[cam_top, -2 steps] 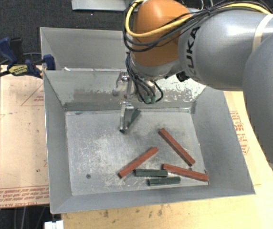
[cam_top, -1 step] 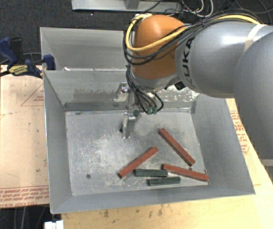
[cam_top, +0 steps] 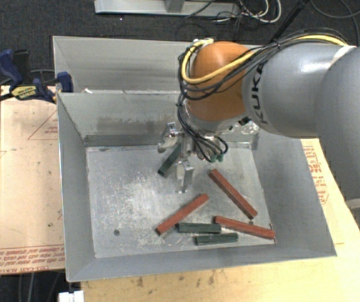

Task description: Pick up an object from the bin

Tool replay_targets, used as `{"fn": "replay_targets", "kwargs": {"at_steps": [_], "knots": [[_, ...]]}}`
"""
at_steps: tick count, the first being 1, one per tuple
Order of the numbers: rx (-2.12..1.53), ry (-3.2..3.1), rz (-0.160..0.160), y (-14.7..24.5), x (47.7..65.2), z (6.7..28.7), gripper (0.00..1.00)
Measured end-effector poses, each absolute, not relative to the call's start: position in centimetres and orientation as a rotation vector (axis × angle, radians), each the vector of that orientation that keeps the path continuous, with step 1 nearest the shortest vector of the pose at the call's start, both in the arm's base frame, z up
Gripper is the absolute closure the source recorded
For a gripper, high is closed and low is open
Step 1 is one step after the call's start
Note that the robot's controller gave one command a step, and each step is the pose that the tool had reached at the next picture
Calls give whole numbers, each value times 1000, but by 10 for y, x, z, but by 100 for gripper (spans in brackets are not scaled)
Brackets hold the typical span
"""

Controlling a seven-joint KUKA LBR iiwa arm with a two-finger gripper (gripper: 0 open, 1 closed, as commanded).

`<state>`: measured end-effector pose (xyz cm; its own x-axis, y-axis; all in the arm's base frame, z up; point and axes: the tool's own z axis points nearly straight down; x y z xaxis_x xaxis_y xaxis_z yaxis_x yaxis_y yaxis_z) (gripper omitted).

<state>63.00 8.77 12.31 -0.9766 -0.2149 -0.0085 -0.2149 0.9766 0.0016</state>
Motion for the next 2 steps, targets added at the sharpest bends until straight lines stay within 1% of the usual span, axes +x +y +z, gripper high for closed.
{"fn": "replay_targets", "kwargs": {"at_steps": [1,2], "knots": [[-355,3114,3,65,635,93,0],[-547,3076,3,75,643,78,100]]}}
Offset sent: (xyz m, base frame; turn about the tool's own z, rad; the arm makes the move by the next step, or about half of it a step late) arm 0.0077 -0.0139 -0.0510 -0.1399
